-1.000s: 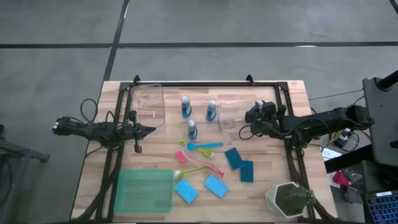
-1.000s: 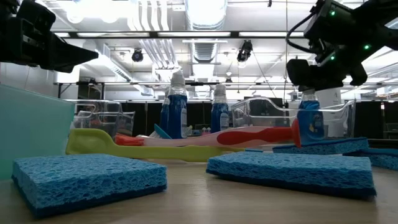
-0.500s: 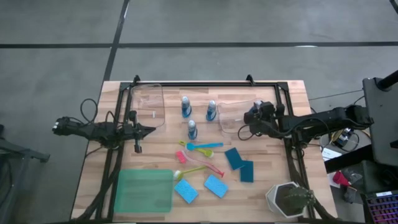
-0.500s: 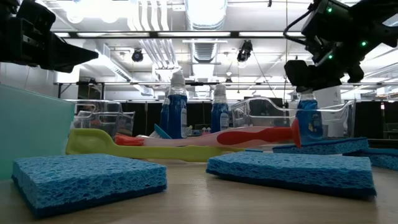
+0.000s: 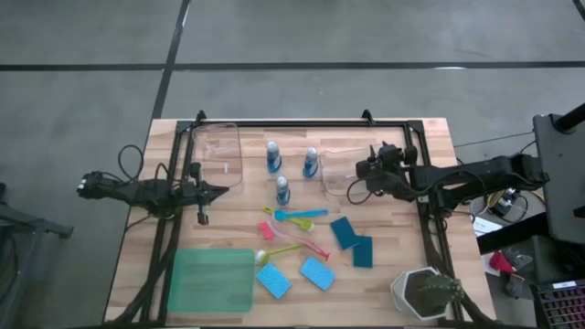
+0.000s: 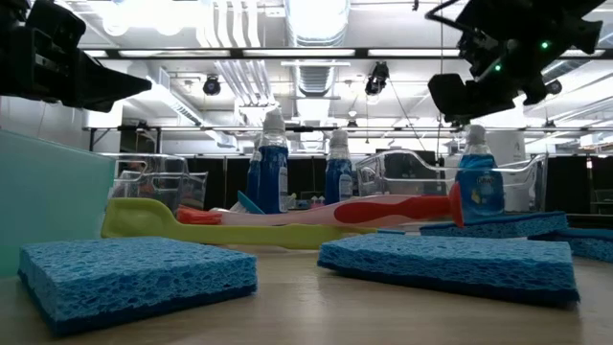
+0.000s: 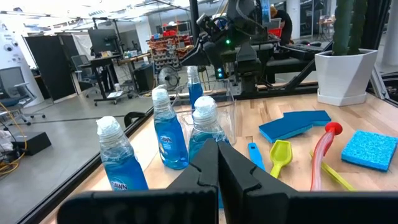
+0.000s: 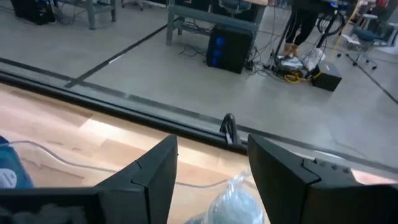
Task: Pick & Place Kitchen Sink Supplies
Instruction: Put the soap dispenser into the right transparent bin
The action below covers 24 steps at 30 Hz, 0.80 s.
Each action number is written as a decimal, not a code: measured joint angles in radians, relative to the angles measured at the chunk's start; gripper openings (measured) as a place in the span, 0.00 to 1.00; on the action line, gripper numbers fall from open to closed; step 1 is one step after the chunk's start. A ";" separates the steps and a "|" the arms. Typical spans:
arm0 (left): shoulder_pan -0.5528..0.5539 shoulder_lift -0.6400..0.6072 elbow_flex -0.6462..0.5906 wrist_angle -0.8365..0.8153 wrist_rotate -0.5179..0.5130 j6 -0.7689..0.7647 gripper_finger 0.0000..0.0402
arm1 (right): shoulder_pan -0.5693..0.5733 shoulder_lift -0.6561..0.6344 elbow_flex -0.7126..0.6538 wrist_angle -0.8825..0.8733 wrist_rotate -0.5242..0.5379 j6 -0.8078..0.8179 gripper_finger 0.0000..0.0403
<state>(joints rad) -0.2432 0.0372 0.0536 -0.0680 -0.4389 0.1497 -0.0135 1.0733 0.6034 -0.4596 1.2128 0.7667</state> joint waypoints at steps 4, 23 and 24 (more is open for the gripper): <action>0.000 0.000 0.000 0.000 0.000 0.000 0.00 | 0.000 0.000 0.034 0.004 0.014 -0.037 0.49; 0.000 0.000 0.000 0.000 0.000 0.000 0.00 | 0.000 0.025 0.108 0.385 -0.406 -0.433 0.47; 0.000 0.000 0.000 0.000 0.000 0.000 0.00 | 0.000 0.031 0.107 0.412 -0.451 -0.457 0.47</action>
<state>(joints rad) -0.2432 0.0372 0.0536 -0.0680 -0.4390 0.1497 -0.0135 1.1048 0.7102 -0.0479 0.7623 0.3098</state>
